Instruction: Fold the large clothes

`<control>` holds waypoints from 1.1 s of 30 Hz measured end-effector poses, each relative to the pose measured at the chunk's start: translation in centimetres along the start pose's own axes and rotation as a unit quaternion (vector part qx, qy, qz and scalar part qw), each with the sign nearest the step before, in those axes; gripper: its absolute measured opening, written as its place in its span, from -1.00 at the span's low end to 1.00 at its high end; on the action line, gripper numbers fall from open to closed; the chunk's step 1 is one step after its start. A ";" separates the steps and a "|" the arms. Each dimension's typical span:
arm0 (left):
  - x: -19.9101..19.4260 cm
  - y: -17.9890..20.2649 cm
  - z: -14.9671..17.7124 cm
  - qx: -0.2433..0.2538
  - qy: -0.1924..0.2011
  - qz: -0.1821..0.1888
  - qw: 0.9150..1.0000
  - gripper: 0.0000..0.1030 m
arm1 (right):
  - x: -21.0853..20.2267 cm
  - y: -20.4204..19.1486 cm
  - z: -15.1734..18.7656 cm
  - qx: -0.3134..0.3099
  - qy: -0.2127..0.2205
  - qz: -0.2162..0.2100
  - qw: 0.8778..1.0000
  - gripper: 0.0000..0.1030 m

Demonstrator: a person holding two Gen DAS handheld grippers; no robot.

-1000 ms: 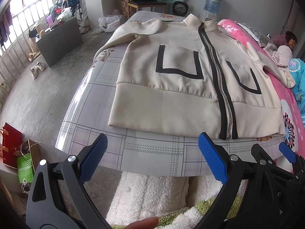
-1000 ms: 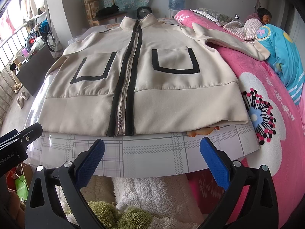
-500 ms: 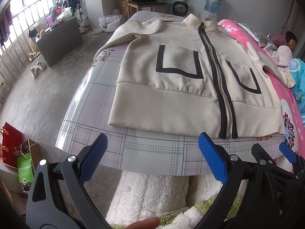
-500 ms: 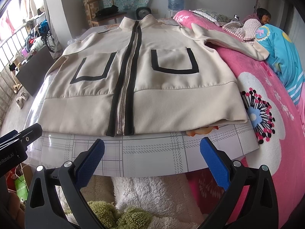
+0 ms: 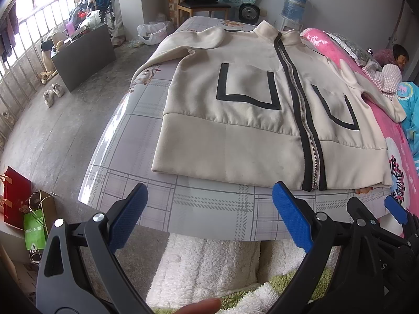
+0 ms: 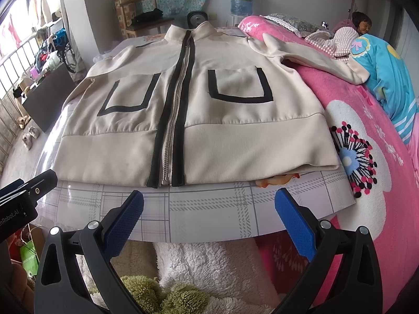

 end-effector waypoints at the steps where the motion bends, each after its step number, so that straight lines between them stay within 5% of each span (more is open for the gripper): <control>1: 0.0 0.0 0.0 0.000 0.000 0.000 1.000 0.79 | -0.1 0.0 -0.1 0.000 0.000 0.000 1.000 0.90; 33: 1.1 -0.7 -0.2 -0.002 -0.003 -0.009 1.000 0.79 | 0.1 -0.3 -0.7 -0.001 0.000 0.003 1.000 0.90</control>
Point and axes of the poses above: each gripper's, at about its wrist camera, not at the fingertips, and x roughly the way its jaws point, y to its right, z to its underside, the point moved 5 cm from there along x, roughly the way its jaws point, and after that the axes turned 5 degrees about z, right-handed, at the moved point
